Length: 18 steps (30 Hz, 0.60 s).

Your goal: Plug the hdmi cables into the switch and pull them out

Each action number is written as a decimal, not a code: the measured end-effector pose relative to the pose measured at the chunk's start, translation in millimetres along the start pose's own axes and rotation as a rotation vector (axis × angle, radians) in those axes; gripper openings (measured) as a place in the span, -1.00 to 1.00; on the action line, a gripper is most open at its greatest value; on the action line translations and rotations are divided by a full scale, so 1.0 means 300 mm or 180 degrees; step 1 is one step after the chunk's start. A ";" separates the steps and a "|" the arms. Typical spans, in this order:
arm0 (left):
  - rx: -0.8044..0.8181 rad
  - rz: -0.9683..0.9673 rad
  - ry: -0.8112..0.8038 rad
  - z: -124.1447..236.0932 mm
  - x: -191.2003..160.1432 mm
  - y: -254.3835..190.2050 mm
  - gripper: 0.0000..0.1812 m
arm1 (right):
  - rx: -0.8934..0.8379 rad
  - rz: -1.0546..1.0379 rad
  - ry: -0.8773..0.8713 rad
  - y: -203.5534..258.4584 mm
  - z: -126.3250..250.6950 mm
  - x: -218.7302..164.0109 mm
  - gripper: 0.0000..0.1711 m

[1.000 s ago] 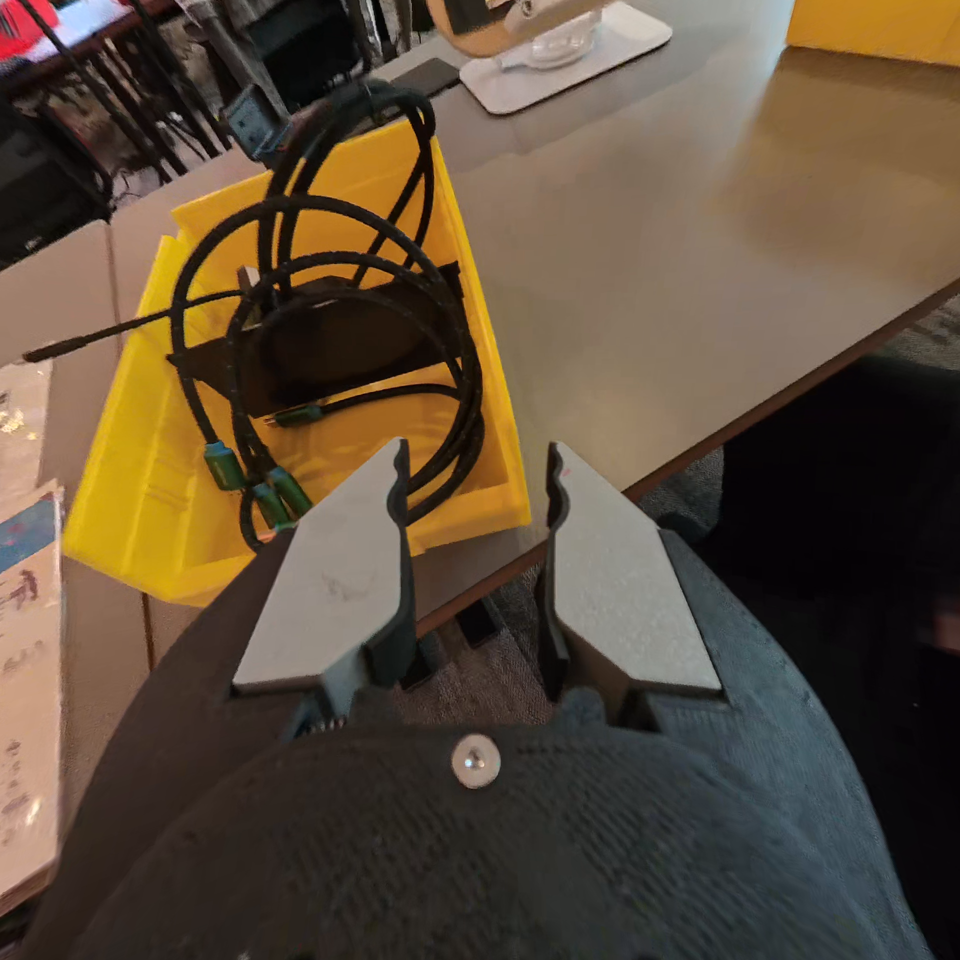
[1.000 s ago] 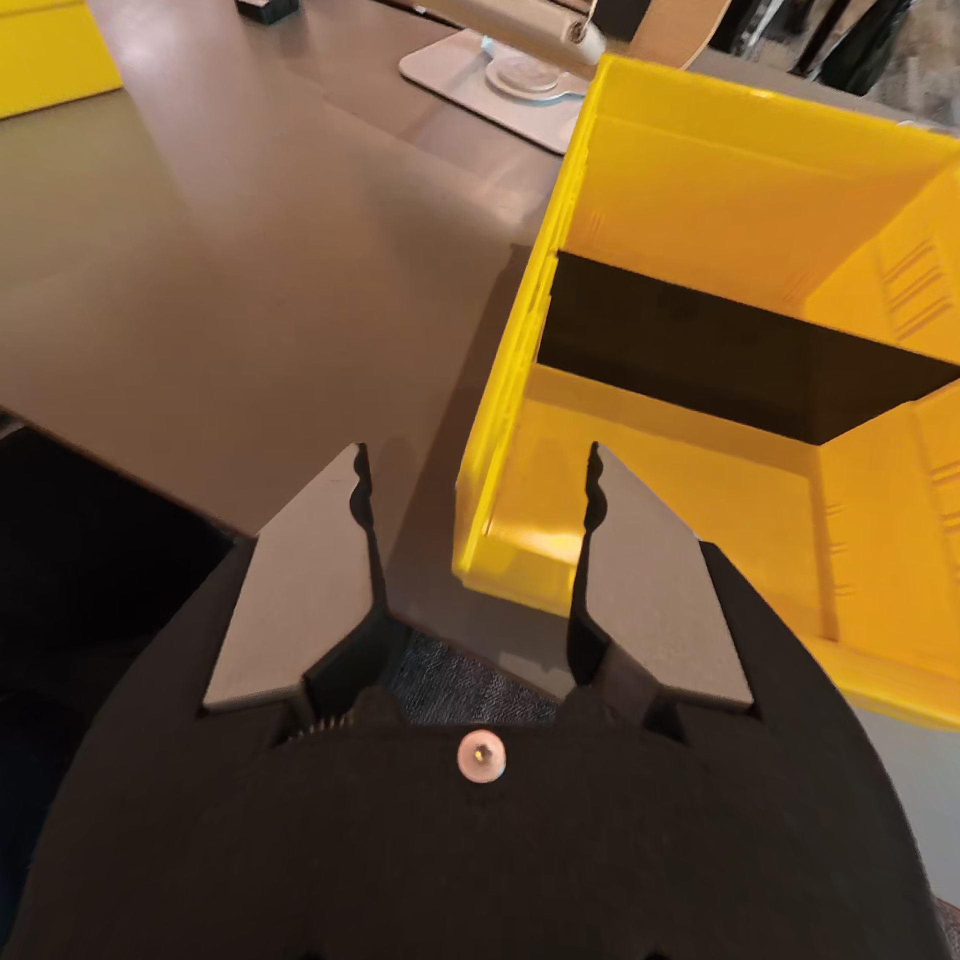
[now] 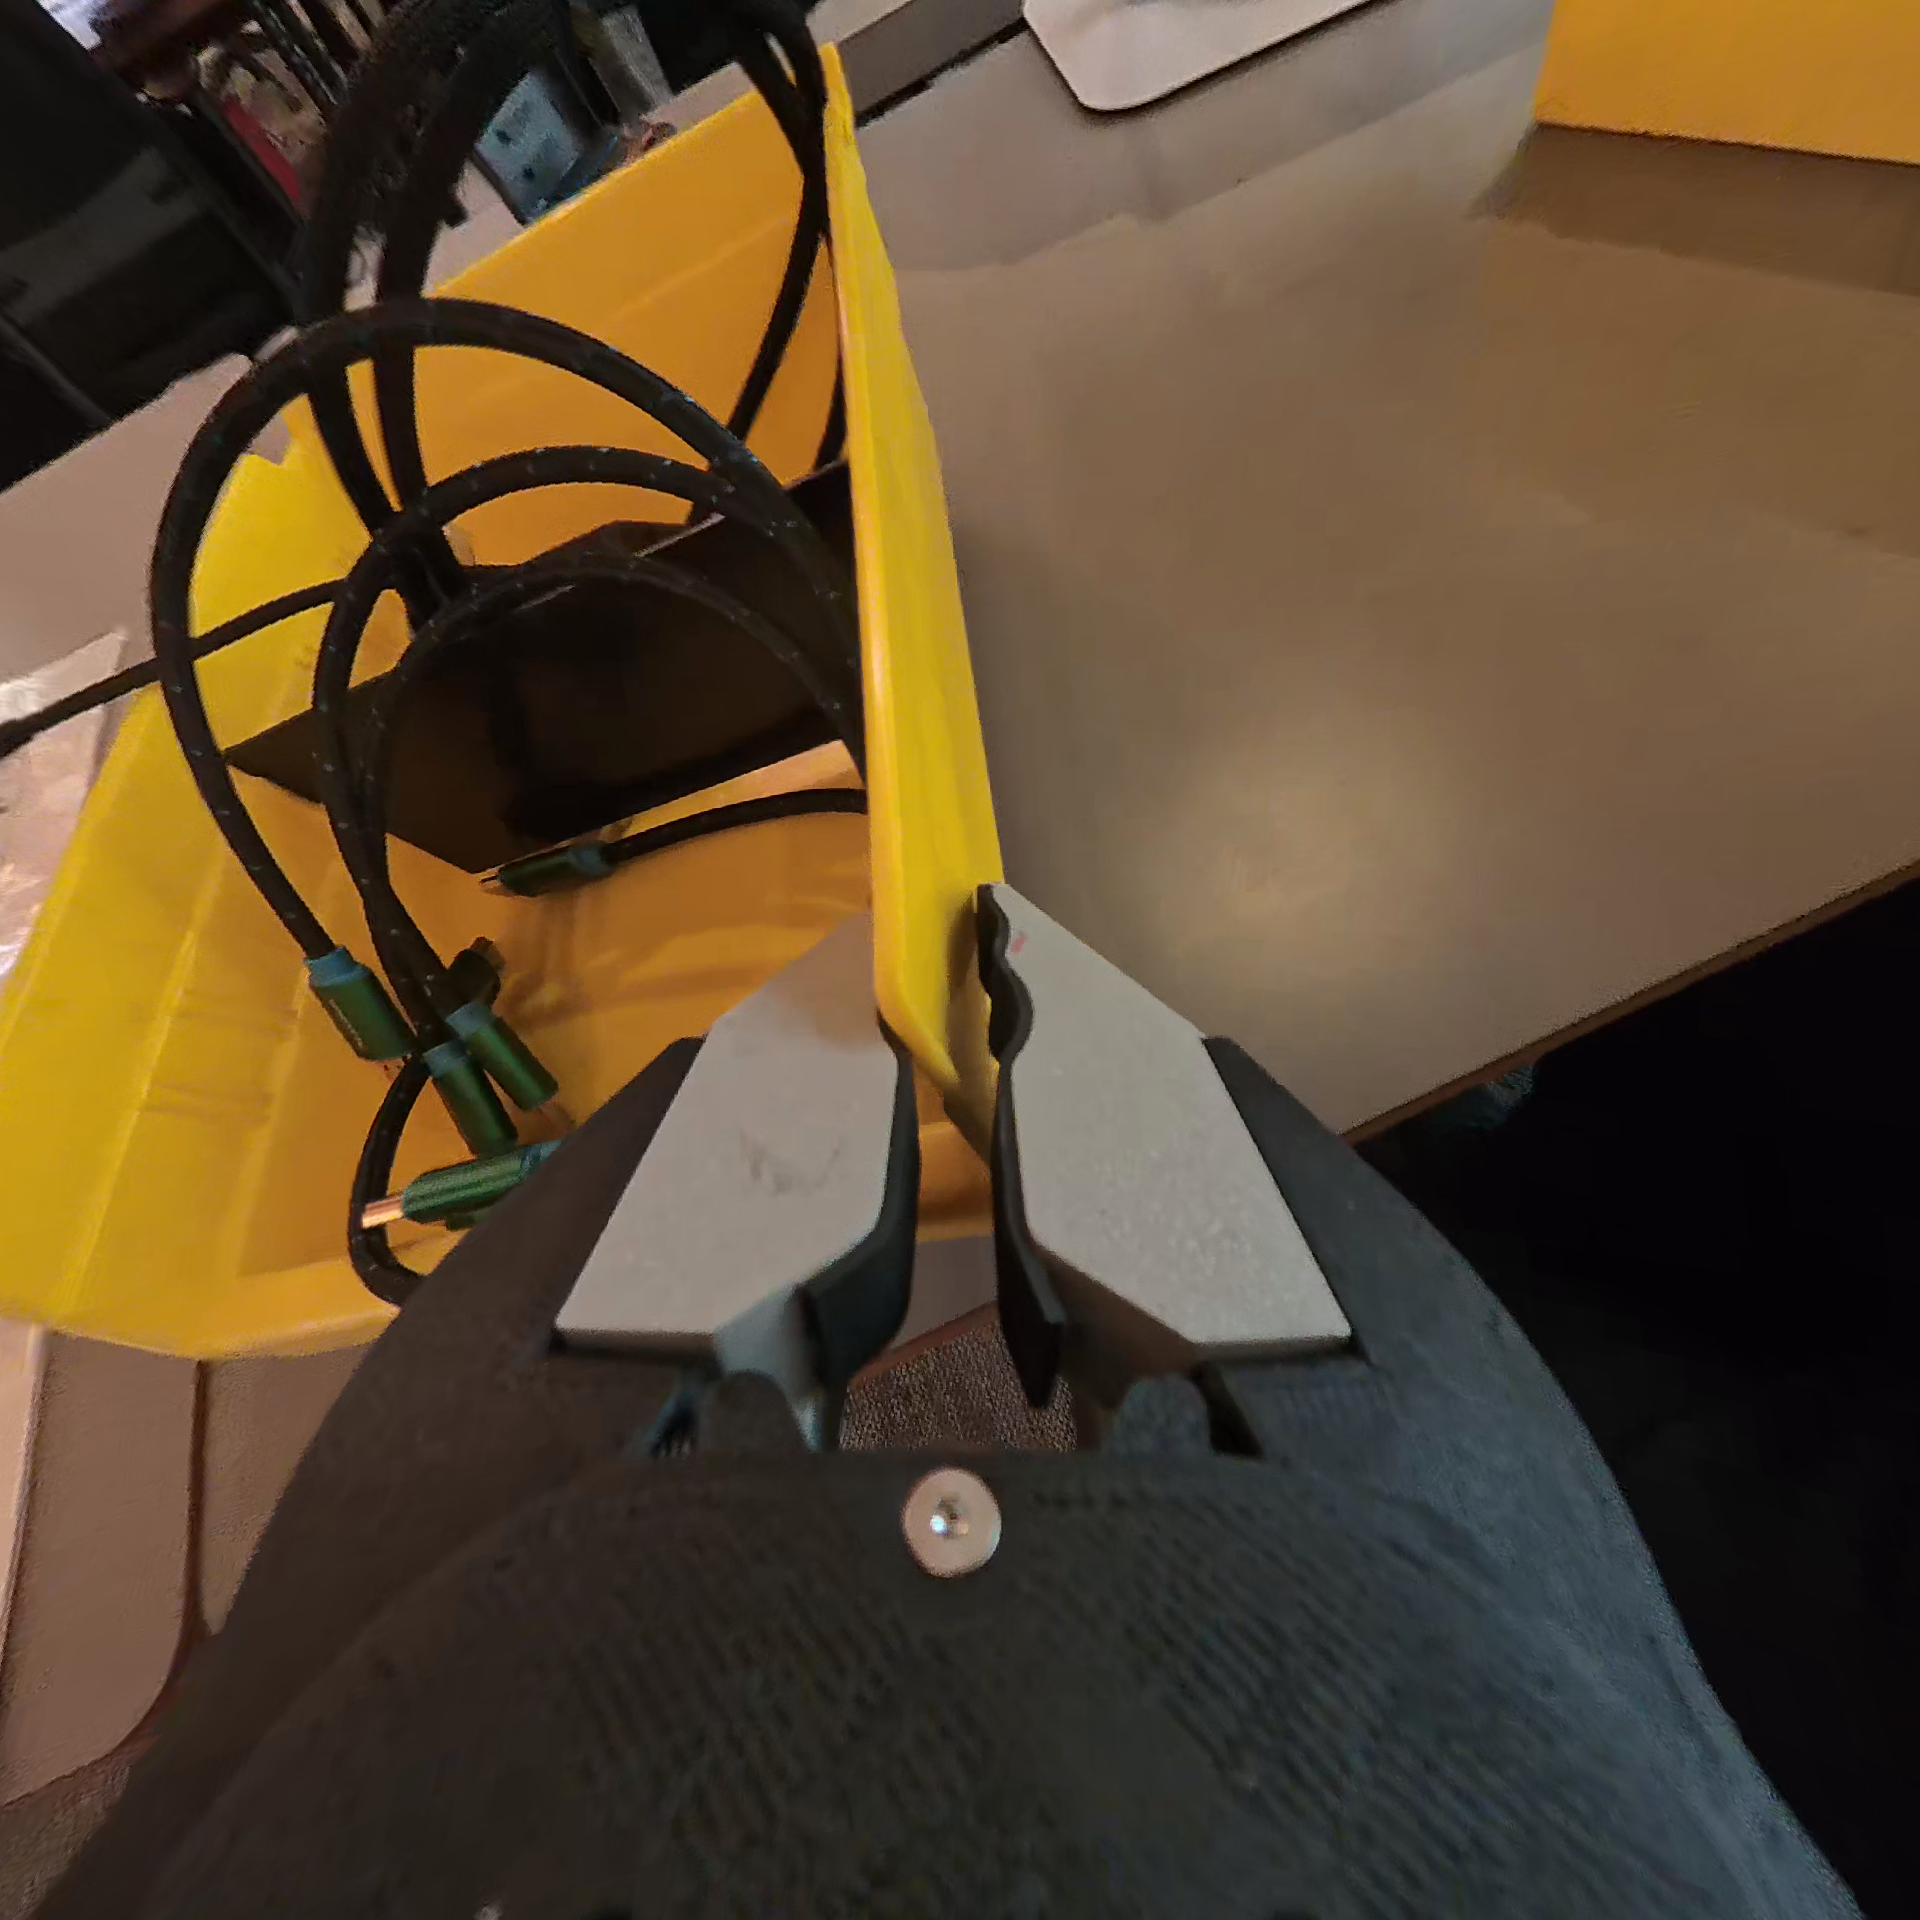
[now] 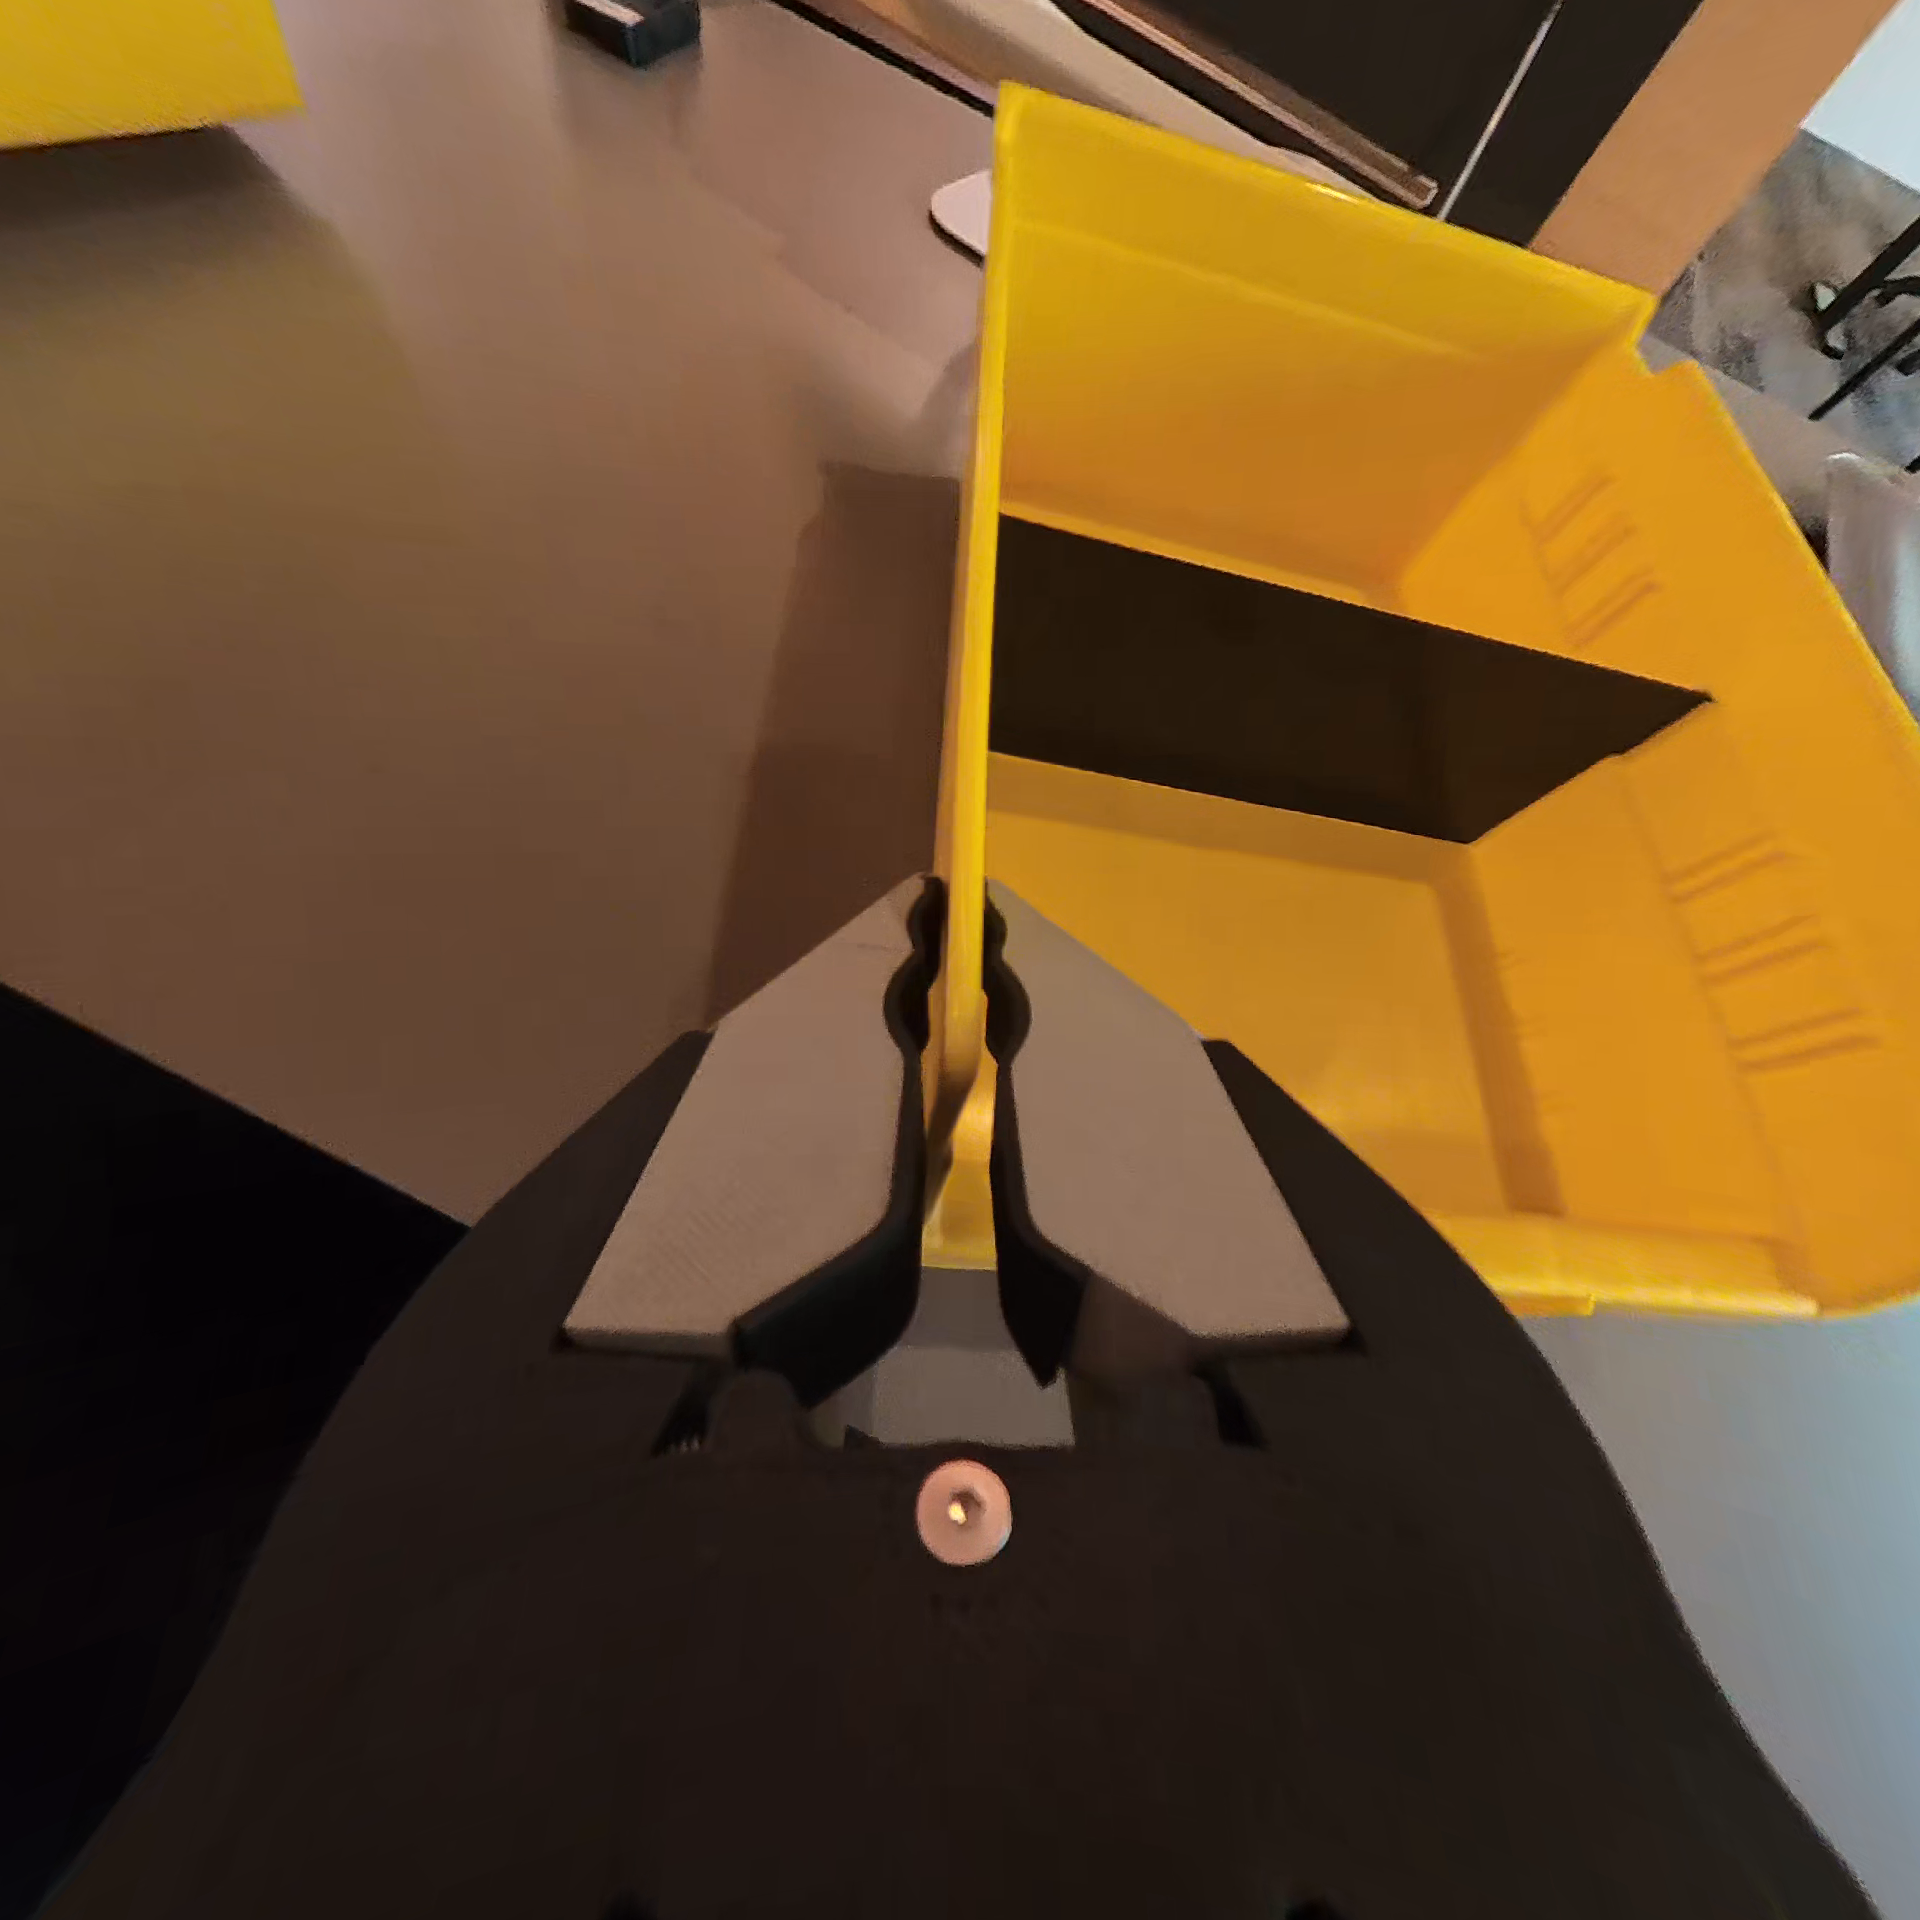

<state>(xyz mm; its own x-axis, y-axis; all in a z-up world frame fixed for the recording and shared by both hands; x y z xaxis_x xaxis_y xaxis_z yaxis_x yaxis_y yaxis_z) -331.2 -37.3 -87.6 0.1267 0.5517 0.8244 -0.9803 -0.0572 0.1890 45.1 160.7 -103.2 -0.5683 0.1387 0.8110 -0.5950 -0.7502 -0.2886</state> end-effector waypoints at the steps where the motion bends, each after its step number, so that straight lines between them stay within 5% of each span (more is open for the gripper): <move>1: -0.0048 -0.0019 0.0091 -0.009 -0.001 -0.014 -0.94 | -0.0021 -0.0011 -0.0008 -0.007 0.005 -0.007 -0.97; 7: -0.0374 -0.0115 -0.0015 0.047 0.035 -0.053 -0.92 | -0.0023 -0.0233 -0.0006 -0.087 0.062 -0.071 -0.95; 9: -0.0435 -0.0057 -0.0096 0.132 0.039 -0.001 -0.74 | -0.0083 -0.0303 0.0014 -0.127 0.094 -0.104 -0.93; 14: 0.0391 0.0203 -0.0154 0.302 -0.039 0.221 -0.71 | -0.0299 -0.0490 0.0055 -0.242 0.148 -0.177 -0.90; 18: 0.0303 0.0543 -0.0213 0.309 -0.063 0.258 -0.69 | -0.0466 -0.0614 0.0084 -0.302 0.156 -0.201 -0.94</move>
<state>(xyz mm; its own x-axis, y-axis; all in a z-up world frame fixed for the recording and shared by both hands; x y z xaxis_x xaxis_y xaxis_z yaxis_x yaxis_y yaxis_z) -395.4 -129.5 -39.1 -0.0269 0.4709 0.8818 -0.9701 -0.2251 0.0906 160.0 189.8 -102.2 -0.4498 0.2886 0.8452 -0.7688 -0.6067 -0.2021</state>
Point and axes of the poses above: each gripper's, where its closed fingertips meet, z back along the fingers, x out of its top, y = z × x across the jaws, the point moved 8 cm from there along z, back along the fingers, and after that the axes turned 5 degrees about z, right-handed, at the moved point
